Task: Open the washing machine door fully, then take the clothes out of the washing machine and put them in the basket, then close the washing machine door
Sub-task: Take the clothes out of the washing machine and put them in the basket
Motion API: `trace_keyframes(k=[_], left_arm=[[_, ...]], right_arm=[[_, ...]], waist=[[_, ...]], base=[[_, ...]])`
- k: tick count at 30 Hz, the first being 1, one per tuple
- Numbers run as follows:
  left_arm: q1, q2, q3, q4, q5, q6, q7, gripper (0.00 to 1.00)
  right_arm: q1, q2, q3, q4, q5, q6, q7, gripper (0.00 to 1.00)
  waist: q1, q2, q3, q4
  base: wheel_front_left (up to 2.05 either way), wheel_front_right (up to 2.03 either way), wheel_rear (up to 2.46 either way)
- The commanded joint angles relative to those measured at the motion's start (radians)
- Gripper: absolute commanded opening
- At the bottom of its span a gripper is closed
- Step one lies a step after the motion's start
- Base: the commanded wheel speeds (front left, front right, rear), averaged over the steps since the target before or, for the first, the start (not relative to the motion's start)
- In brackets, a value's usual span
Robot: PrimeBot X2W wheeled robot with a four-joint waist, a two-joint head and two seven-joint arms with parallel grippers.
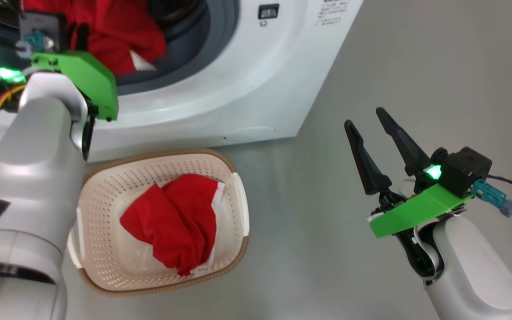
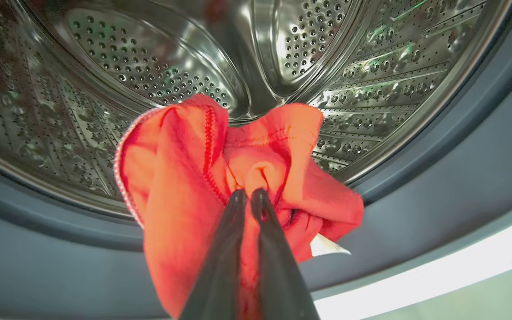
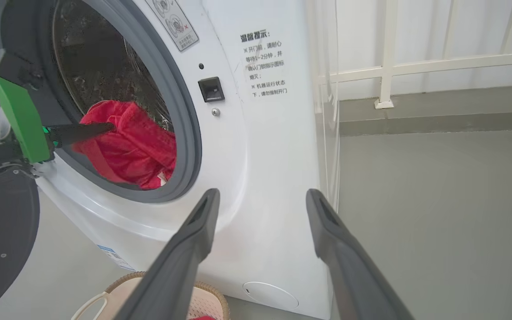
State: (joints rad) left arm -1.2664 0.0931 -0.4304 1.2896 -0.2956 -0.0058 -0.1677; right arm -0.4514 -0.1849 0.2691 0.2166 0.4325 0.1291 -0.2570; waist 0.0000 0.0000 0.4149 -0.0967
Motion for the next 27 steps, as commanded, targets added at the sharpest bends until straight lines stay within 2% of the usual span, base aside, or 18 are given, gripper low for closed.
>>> trace_keyframes(k=[1, 16, 27], left_arm=[[0.012, 0.03, 0.01, -0.02, -0.009, -0.006, -0.023, 0.0], [0.113, 0.008, -0.002, -0.08, -0.029, -0.021, -0.085, 0.0], [0.262, 0.024, 0.004, -0.261, -0.046, -0.015, -0.094, 0.0]], right_arm=[[0.028, -0.004, 0.022, -0.016, 0.007, 0.002, -0.005, 1.0], [0.076, -0.018, 0.025, -0.001, 0.017, 0.002, -0.005, 1.0], [0.109, -0.019, 0.022, 0.005, 0.027, 0.002, -0.005, 1.0]], waist=[[0.0, 0.0, -0.045, 0.027], [0.0, 0.0, -0.153, 0.063], [0.0, 0.0, -0.22, 0.087]], base=[[0.0, 0.0, 0.0], [0.0, 0.0, 0.0], [0.0, 0.0, 0.0]])
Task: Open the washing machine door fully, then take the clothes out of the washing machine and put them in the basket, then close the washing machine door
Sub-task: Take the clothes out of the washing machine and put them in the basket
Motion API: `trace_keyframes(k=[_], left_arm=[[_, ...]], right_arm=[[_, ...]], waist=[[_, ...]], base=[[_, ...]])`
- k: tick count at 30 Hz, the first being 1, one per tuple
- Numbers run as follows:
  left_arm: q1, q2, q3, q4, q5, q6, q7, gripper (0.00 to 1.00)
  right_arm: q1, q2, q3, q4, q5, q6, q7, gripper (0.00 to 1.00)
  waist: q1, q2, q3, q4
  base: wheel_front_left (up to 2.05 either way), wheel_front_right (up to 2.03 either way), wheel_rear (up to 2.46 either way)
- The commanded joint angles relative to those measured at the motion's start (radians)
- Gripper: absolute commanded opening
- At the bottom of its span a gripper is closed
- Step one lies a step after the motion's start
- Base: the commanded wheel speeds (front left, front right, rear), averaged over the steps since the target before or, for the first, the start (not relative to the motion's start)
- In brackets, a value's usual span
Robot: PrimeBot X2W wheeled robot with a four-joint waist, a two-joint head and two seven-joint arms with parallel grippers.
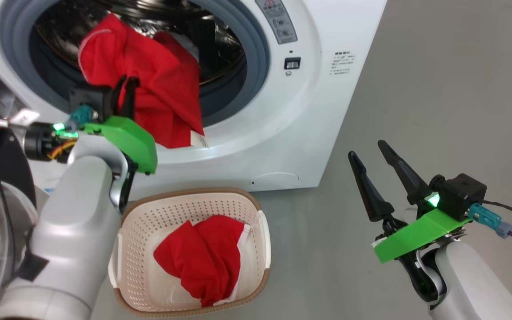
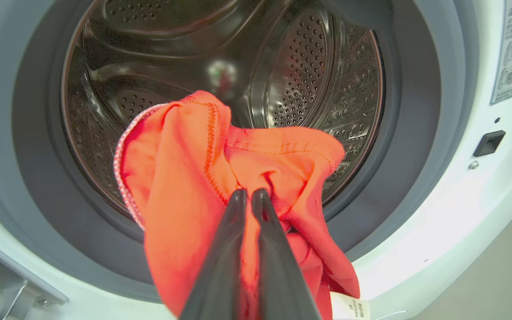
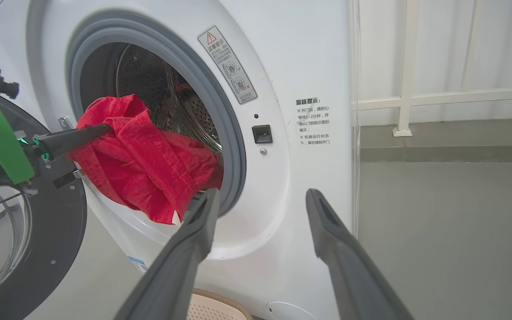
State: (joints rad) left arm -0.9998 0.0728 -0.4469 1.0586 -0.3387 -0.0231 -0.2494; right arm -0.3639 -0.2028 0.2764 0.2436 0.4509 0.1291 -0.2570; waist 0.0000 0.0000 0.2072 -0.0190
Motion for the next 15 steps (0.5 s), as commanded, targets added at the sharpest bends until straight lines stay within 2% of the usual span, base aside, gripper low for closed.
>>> trace_keyframes(k=[1, 9, 15], left_arm=[[0.011, 0.047, 0.021, -0.053, -0.004, 0.006, -0.012, 0.0], [0.142, 0.083, 0.029, -0.274, -0.024, 0.028, 0.003, 0.0], [0.258, 0.129, 0.033, -0.537, -0.037, 0.069, 0.076, 0.0]], right_arm=[[0.025, -0.002, 0.014, -0.022, 0.009, 0.002, -0.005, 1.0], [0.047, -0.009, 0.015, -0.017, 0.013, 0.002, -0.005, 1.0], [0.061, -0.012, 0.019, -0.016, 0.015, 0.002, -0.005, 1.0]], waist=[[0.0, 0.0, -0.018, 0.011], [0.0, 0.0, -0.064, 0.029], [0.0, 0.0, -0.082, 0.038]], base=[[0.0, 0.0, 0.0], [0.0, 0.0, 0.0], [0.0, 0.0, 0.0]])
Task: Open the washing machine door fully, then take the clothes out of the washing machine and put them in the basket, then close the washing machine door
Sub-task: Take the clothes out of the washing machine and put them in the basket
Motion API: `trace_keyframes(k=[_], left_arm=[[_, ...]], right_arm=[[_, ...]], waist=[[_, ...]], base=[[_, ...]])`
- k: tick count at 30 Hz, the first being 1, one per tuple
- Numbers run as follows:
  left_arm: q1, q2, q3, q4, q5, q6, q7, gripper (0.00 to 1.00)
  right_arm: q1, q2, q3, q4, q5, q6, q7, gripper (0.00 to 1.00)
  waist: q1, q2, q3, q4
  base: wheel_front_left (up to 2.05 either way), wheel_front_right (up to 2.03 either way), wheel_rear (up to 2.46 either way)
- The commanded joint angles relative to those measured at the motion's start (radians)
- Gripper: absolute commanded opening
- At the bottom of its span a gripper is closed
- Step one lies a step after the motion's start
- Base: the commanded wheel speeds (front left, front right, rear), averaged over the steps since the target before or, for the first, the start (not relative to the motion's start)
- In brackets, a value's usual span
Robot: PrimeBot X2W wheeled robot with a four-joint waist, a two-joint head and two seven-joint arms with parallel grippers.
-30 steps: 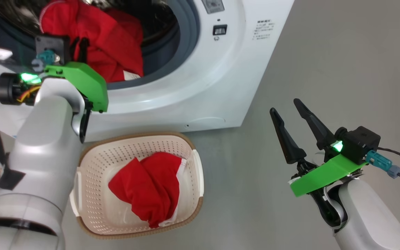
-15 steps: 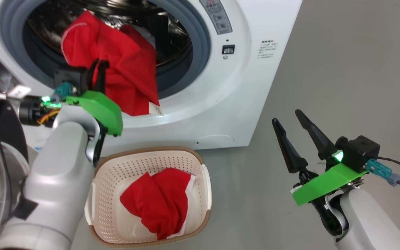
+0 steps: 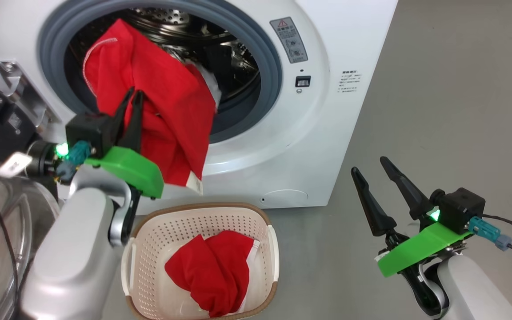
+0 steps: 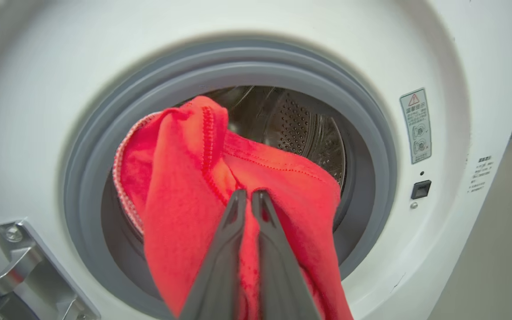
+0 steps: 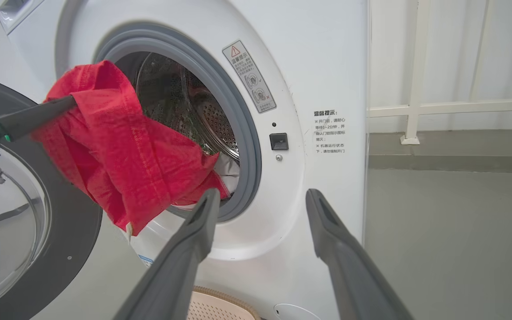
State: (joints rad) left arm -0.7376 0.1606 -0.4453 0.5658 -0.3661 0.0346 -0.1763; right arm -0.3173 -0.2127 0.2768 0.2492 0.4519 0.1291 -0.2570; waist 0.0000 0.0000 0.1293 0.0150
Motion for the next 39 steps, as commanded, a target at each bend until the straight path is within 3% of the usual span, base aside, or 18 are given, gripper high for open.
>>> trace_keyframes(k=[1, 4, 5, 9, 16, 24, 39], left_arm=[[0.017, 0.05, 0.034, -0.096, -0.013, 0.021, 0.019, 0.0], [0.064, 0.068, 0.036, -0.201, -0.017, 0.04, 0.056, 0.0], [0.114, 0.083, 0.034, -0.298, -0.021, 0.06, 0.096, 0.0], [0.189, 0.1, 0.031, -0.41, -0.033, 0.082, 0.143, 0.0], [0.317, 0.103, 0.006, -0.486, -0.061, 0.102, 0.187, 0.0], [0.351, 0.068, -0.032, -0.361, -0.095, 0.062, 0.163, 0.0], [0.275, -0.004, -0.063, 0.128, -0.14, -0.044, 0.06, 0.0]], right_arm=[[0.016, -0.003, 0.019, -0.022, 0.014, 0.002, -0.005, 1.0], [0.018, -0.004, 0.02, -0.023, 0.015, 0.002, -0.005, 1.0], [0.02, -0.006, 0.023, -0.024, 0.015, 0.002, -0.005, 1.0], [0.018, -0.007, 0.026, -0.024, 0.017, 0.002, -0.005, 1.0], [0.008, -0.008, 0.031, -0.024, 0.018, 0.002, -0.005, 1.0], [-0.004, -0.009, 0.035, -0.026, 0.019, 0.002, -0.005, 1.0], [-0.03, -0.014, 0.037, -0.033, 0.017, 0.002, -0.005, 1.0]], waist=[[0.0, 0.0, -0.005, 0.005], [0.0, 0.0, -0.007, 0.006], [0.0, 0.0, -0.007, 0.006], [0.0, 0.0, -0.003, 0.005], [0.0, 0.0, 0.009, -0.002], [0.0, 0.0, 0.031, -0.012], [0.0, 0.0, 0.101, -0.083]], base=[[0.0, 0.0, 0.0], [0.0, 0.0, 0.0], [0.0, 0.0, 0.0], [0.0, 0.0, 0.0], [0.0, 0.0, 0.0], [0.0, 0.0, 0.0], [0.0, 0.0, 0.0]])
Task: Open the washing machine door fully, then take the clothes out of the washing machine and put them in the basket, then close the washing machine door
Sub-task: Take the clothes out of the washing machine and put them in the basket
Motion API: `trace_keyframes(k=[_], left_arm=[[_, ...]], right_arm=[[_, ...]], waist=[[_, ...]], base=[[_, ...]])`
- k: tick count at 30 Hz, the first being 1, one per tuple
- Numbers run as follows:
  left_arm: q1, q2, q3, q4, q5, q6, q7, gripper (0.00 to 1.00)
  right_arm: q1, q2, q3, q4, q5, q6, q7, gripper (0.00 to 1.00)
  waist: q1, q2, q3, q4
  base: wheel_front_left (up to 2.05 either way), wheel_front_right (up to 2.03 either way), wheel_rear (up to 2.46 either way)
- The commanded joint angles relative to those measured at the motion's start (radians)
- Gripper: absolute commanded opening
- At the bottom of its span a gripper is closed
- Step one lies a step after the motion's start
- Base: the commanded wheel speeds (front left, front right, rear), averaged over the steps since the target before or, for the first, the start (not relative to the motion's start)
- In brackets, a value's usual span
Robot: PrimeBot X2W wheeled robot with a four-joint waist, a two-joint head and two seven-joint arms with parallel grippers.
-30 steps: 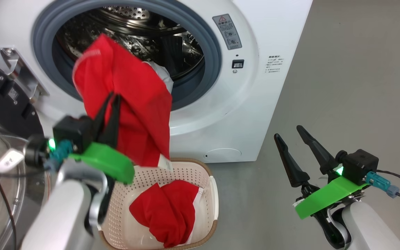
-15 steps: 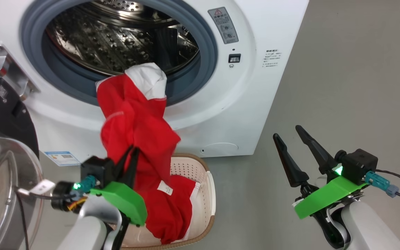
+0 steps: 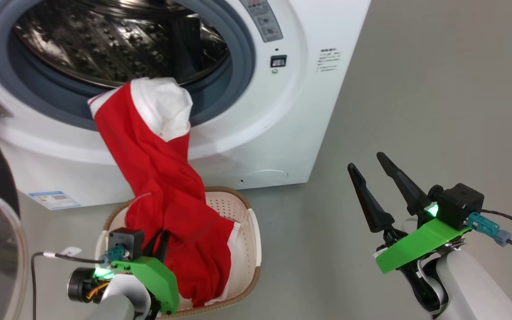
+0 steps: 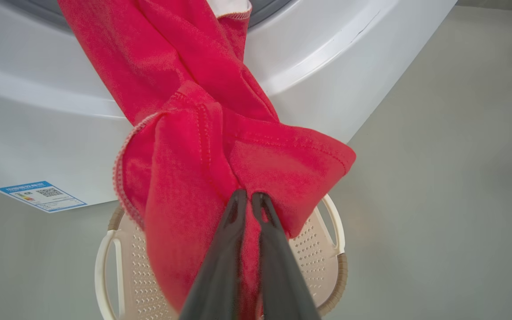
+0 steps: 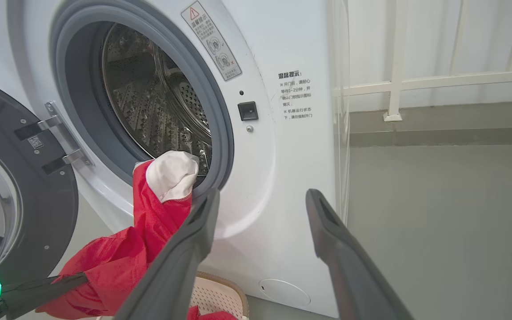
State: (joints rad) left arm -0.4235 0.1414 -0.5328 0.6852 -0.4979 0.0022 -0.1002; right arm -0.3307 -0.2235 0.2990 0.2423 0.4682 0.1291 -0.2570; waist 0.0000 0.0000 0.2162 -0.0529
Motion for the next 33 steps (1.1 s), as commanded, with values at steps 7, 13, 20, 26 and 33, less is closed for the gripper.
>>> trace_keyframes(k=[7, 13, 20, 26, 33], left_arm=[[-0.088, -0.006, 0.027, 0.121, -0.005, -0.03, -0.109, 0.0], [-0.099, -0.01, 0.031, 0.14, -0.007, -0.035, -0.133, 0.0], [-0.11, -0.039, 0.0, 0.255, -0.016, -0.07, -0.12, 0.0], [-0.158, -0.058, -0.006, 0.372, -0.027, -0.084, -0.132, 0.0], [-0.197, -0.07, -0.005, 0.492, -0.047, -0.099, -0.139, 0.0]], right_arm=[[-0.015, -0.006, 0.011, -0.027, -0.001, 0.002, -0.005, 1.0], [-0.006, -0.005, 0.011, -0.019, -0.002, 0.002, -0.005, 1.0], [-0.02, -0.003, 0.025, -0.018, 0.0, 0.002, -0.005, 1.0], [-0.034, -0.01, 0.032, -0.02, 0.002, 0.002, -0.005, 1.0], [-0.044, -0.008, 0.026, -0.022, 0.002, 0.002, -0.005, 1.0]], waist=[[0.0, 0.0, 0.02, -0.025], [0.0, 0.0, 0.01, -0.009], [0.0, 0.0, 0.016, 0.006], [0.0, 0.0, 0.044, -0.009], [0.0, 0.0, 0.069, -0.041]], base=[[0.0, 0.0, 0.0], [0.0, 0.0, 0.0], [0.0, 0.0, 0.0], [0.0, 0.0, 0.0], [0.0, 0.0, 0.0]])
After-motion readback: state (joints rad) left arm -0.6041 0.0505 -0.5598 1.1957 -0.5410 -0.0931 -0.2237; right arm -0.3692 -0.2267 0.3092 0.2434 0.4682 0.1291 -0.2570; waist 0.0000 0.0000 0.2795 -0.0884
